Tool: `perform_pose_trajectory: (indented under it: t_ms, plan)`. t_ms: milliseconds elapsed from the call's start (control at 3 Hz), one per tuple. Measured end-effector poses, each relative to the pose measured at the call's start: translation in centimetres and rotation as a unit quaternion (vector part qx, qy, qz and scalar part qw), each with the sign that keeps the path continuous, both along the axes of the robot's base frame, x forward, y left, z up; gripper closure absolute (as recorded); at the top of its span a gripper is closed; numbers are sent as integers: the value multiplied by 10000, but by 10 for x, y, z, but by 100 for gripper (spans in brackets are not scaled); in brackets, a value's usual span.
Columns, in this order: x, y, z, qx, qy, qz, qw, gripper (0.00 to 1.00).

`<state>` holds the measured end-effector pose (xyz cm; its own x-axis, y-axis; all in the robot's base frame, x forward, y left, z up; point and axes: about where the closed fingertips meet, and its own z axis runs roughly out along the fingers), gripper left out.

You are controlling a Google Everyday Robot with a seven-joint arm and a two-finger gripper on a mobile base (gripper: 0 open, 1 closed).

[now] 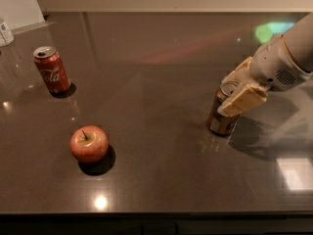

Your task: Pick orange can

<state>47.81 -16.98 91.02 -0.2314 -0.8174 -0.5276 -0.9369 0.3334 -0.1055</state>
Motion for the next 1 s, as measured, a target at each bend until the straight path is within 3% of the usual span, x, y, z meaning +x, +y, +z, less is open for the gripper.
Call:
perform_pose_trajectory:
  t_ms: [667, 1000]
  plan:
    - [7, 5, 16, 7, -52, 73, 10000, 91]
    - [19, 11, 40, 3, -125, 157, 9998, 100]
